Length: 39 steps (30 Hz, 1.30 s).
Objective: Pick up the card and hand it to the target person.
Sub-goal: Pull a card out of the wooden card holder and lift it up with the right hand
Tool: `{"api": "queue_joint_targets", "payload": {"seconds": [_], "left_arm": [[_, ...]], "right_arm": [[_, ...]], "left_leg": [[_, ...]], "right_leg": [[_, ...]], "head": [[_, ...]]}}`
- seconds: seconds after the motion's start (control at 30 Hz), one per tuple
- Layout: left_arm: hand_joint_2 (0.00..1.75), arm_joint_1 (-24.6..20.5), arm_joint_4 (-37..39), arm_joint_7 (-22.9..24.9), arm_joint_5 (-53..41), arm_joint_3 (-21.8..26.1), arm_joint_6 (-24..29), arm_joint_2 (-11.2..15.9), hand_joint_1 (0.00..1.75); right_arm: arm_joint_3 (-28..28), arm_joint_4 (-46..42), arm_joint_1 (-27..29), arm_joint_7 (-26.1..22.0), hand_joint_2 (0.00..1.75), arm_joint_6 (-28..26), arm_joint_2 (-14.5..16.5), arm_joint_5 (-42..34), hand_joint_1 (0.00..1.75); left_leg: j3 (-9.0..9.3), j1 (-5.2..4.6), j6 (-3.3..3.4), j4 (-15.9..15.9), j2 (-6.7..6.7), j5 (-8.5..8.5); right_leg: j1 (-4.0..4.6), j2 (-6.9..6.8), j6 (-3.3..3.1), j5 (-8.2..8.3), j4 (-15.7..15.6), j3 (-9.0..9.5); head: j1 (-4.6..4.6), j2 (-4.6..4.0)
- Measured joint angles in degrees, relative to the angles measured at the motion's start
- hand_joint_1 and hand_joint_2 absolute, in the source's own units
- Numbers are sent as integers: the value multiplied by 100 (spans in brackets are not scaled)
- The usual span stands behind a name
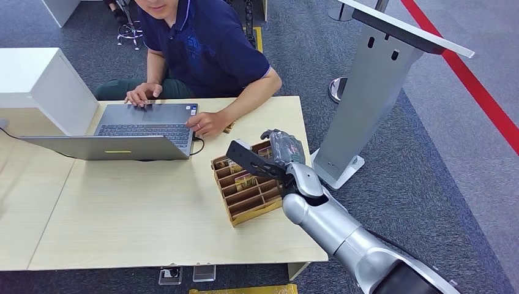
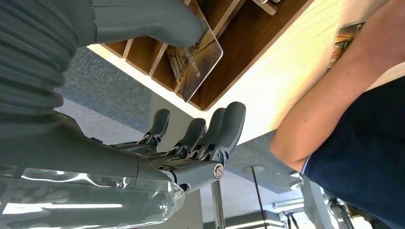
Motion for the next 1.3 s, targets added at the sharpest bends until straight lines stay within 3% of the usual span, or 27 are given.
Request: {"api": "queue_joint_targets", "payload": {"seconds": [1.3], "left_arm": [[0, 28, 0, 9, -22, 0, 4, 0, 0]], "right_arm": [[40, 1, 46, 22, 175, 58, -40, -2, 83]], "left_leg": [[1, 0, 0, 0, 1, 0]], "right_leg": [[0, 0, 0, 0, 0, 0]], "head": [[-1, 0]]}}
